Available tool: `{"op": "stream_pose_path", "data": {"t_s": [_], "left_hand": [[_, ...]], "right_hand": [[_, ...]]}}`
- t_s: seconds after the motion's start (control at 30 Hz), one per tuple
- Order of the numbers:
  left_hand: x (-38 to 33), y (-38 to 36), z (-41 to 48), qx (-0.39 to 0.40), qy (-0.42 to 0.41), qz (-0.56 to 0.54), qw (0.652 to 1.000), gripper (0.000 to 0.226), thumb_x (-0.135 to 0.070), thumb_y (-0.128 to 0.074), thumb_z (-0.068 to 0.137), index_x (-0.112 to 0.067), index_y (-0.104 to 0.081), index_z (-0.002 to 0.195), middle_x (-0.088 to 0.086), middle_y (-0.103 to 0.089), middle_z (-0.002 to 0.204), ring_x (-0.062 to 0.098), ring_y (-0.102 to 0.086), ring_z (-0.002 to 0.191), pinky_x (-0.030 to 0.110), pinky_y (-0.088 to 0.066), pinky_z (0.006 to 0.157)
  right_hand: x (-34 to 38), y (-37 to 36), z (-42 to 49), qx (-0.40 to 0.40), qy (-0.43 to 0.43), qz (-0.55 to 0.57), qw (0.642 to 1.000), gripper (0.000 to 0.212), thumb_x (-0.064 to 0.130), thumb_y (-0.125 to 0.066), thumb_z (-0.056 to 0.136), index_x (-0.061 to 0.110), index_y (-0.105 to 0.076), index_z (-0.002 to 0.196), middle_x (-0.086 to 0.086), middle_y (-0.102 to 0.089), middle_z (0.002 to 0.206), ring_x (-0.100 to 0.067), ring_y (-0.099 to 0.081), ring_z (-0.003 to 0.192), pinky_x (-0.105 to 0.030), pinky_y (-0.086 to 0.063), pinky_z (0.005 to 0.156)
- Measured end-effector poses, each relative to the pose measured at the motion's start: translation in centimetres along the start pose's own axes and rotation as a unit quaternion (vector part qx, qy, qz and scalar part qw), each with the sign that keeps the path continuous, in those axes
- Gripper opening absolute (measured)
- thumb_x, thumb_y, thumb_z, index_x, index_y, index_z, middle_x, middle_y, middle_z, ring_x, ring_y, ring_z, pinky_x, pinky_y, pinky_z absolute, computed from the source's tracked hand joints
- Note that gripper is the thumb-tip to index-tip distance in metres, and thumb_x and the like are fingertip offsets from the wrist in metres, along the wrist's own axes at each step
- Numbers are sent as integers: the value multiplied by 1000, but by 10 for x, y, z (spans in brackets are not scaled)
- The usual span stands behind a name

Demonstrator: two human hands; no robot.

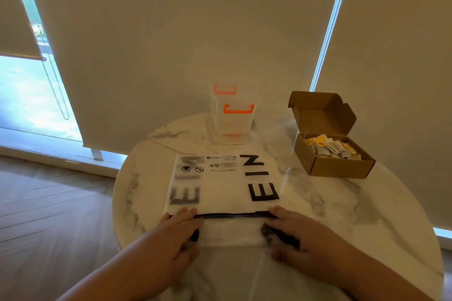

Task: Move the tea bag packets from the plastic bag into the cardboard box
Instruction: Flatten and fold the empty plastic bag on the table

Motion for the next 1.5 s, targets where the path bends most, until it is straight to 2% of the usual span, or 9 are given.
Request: {"op": "stream_pose_path", "data": {"t_s": [0.2, 0.43, 0.57, 0.67, 0.83, 1.07, 1.23, 1.37, 1.5], "left_hand": [[30, 2, -7, -51, -28, 22, 998, 48, -64, -34, 91, -40, -65, 119, -31, -48, 122, -11, -54, 107, 8, -37, 98], [23, 20, -7, -158, 8, -35, 987, 16, -48, -44, 94, -38, -51, 83, -20, -58, 76, 3, -57, 75, 20, -47, 66], [24, 30, -5, -127, 27, -73, 989, 10, -49, -60, 86, -42, -55, 92, -21, -64, 82, 0, -61, 76, 23, -51, 67], [31, 34, -9, -50, 42, -123, 990, 40, -43, -80, 71, -47, -59, 104, -25, -66, 96, -5, -64, 87, 21, -53, 74], [39, 33, -3, -151, 96, -104, 978, 18, -20, -67, 86, -36, -60, 81, -9, -63, 68, 5, -58, 59, 17, -43, 51], [44, 23, 22, -179, 208, -85, 958, 13, -42, -55, 93, -33, -54, 83, -8, -61, 65, 6, -57, 63, 30, -50, 61], [36, 21, 31, -203, 238, 14, 950, 15, -48, -55, 89, -36, -47, 92, -12, -60, 82, 11, -54, 79, 32, -49, 70], [24, 19, 35, -269, 165, 54, 947, 33, -36, -55, 87, -33, -51, 120, -6, -55, 118, 19, -51, 109, 38, -47, 91], [6, 2, 41, -105, 21, 110, 988, 71, -70, -17, 88, -35, -32, 148, -6, -33, 156, 17, -28, 144, 27, -22, 114]], "right_hand": [[-15, 0, 1, 1, 42, -44, 998, 58, 57, -57, 89, 51, -37, 143, 40, -19, 149, 25, -6, 134, -9, -6, 114], [-16, 6, 6, -29, 35, -28, 999, 58, 59, -69, 78, 57, -48, 132, 42, -39, 134, 22, -29, 125, 0, -20, 102], [-4, 15, 14, -71, 1, -20, 997, 34, 29, -64, 91, 46, -61, 120, 32, -54, 110, 7, -49, 106, -8, -37, 94], [-7, 16, 21, -107, -33, 8, 994, 32, 23, -63, 91, 51, -63, 106, 32, -59, 103, 8, -54, 100, -2, -38, 86], [-11, 18, 30, -132, -70, 74, 986, 30, 23, -65, 90, 52, -56, 90, 30, -58, 93, 10, -54, 89, -1, -38, 73], [-8, 13, 53, -163, -166, 97, 968, 3, 33, -59, 94, 35, -57, 96, 9, -63, 86, -6, -57, 79, -21, -46, 68], [-6, 3, 60, -186, -196, 56, 961, 50, 40, -60, 92, 34, -41, 138, 8, -58, 122, -10, -54, 109, -29, -46, 95], [9, 12, 51, -263, -106, -20, 959, 62, 47, -49, 96, 37, -22, 150, 11, -28, 154, -13, -22, 142, -35, -24, 117], [25, 2, 56, -67, 60, -128, 988, 70, 61, -28, 96, 40, 9, 152, 18, 19, 157, -5, 23, 145, -26, 14, 115]]}}
Point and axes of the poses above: each hand's wrist, its own z-axis towards the middle knuckle, its own y-axis out of the back of the hand, x = y × z, the point moved 1 cm from there along z, towards the middle knuckle
